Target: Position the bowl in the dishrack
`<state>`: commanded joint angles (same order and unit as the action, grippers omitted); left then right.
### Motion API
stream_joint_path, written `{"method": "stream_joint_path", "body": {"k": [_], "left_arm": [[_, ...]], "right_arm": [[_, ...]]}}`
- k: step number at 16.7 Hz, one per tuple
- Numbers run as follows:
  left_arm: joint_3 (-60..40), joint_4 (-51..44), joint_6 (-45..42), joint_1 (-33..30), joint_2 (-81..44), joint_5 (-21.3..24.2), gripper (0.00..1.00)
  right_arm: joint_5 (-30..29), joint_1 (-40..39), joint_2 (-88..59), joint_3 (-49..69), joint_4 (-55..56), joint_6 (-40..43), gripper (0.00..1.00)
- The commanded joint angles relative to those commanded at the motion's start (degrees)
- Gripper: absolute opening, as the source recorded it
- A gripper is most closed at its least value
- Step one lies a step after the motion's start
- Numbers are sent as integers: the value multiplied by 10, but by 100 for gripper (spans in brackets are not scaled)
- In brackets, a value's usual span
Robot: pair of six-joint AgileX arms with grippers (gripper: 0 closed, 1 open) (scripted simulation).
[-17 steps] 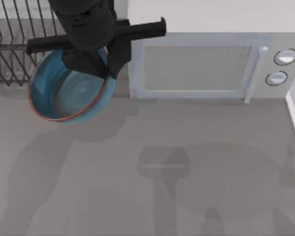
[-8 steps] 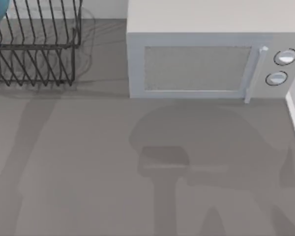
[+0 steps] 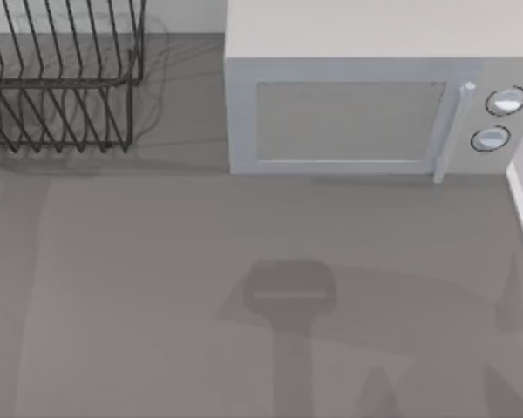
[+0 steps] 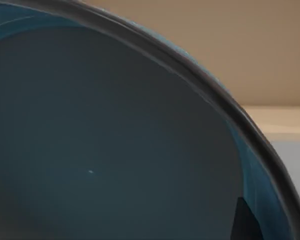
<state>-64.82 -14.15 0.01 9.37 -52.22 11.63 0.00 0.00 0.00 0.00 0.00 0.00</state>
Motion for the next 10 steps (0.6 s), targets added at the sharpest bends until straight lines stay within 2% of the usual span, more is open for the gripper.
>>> {"method": "stream_joint_path", "body": {"k": [7, 10], "left_arm": [[8, 12, -8, 8, 9, 1, 0], [11, 50, -8, 3, -27, -1, 0]], "right_arm": [[0, 0, 0, 0, 0, 0, 100], [0, 0, 0, 0, 0, 0, 100]]}}
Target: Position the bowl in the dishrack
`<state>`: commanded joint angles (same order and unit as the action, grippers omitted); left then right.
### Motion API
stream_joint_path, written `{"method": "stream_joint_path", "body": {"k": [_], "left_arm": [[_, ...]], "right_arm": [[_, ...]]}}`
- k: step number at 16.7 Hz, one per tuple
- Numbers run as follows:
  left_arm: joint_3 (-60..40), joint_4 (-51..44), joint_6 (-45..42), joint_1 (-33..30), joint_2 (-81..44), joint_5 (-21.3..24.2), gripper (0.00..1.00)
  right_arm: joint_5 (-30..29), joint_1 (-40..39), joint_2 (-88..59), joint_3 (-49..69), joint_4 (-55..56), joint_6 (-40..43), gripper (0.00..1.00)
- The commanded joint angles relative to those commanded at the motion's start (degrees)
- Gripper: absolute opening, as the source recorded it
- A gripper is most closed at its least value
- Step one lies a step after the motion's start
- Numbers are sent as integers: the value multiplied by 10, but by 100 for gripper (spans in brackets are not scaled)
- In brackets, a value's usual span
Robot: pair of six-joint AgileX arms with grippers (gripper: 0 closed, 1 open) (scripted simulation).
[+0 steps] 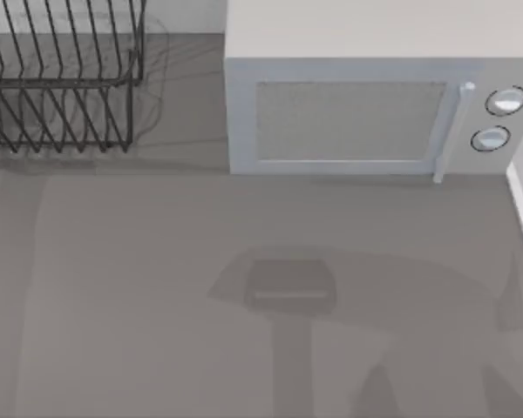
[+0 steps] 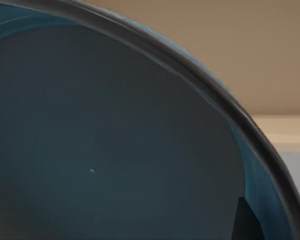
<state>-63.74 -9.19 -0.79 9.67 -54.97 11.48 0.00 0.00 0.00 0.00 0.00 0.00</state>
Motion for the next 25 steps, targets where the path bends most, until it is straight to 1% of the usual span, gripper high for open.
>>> {"method": "stream_joint_path", "body": {"k": [2, 4, 10, 13, 16, 21, 25], "left_arm": [[5, 55, 0, -6, -53, -4, 0], [14, 129, -1, -13, -121, -10, 0], [63, 409, -3, -39, -333, -35, 0], [90, 513, -2, -51, -411, -47, 0], [106, 563, -1, -58, -453, -54, 0], [108, 568, -1, -58, -456, -54, 0], [108, 568, -1, -58, -456, -54, 30]], "right_arm": [[0, 0, 0, 0, 0, 0, 100], [0, 0, 0, 0, 0, 0, 100], [0, 0, 0, 0, 0, 0, 100], [0, 0, 0, 0, 0, 0, 100], [0, 0, 0, 0, 0, 0, 100], [0, 0, 0, 0, 0, 0, 100], [0, 0, 0, 0, 0, 0, 100]]}}
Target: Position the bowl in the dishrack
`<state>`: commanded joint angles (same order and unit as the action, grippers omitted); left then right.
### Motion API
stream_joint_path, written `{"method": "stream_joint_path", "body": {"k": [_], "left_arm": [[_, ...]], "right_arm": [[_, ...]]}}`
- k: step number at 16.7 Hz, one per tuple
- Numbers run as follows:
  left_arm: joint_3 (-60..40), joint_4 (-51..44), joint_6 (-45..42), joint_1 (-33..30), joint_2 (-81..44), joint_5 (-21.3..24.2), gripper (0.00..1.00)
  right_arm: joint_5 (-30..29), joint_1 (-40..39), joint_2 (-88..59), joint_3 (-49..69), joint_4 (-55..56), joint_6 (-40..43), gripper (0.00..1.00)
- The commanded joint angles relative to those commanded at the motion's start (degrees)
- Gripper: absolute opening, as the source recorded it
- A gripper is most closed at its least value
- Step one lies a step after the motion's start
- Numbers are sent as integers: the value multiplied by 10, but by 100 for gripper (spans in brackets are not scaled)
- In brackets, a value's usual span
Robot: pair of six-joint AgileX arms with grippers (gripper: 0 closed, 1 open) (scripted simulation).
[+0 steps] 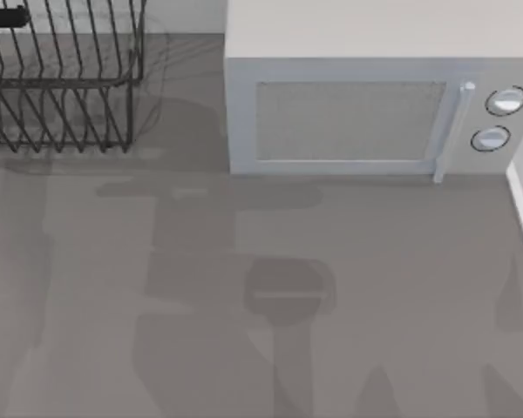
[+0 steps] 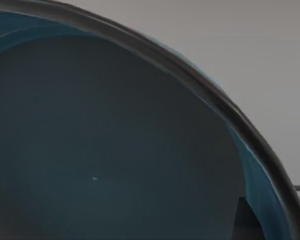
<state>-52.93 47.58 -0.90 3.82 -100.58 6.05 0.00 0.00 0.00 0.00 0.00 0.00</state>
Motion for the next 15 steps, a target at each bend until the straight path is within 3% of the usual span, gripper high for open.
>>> {"method": "stream_joint_path", "body": {"k": [9, 15], "left_arm": [[0, 0, 0, 0, 0, 0, 98], [0, 0, 0, 0, 0, 0, 100]], "right_arm": [[0, 0, 0, 0, 0, 0, 100], [0, 0, 0, 0, 0, 0, 100]]}}
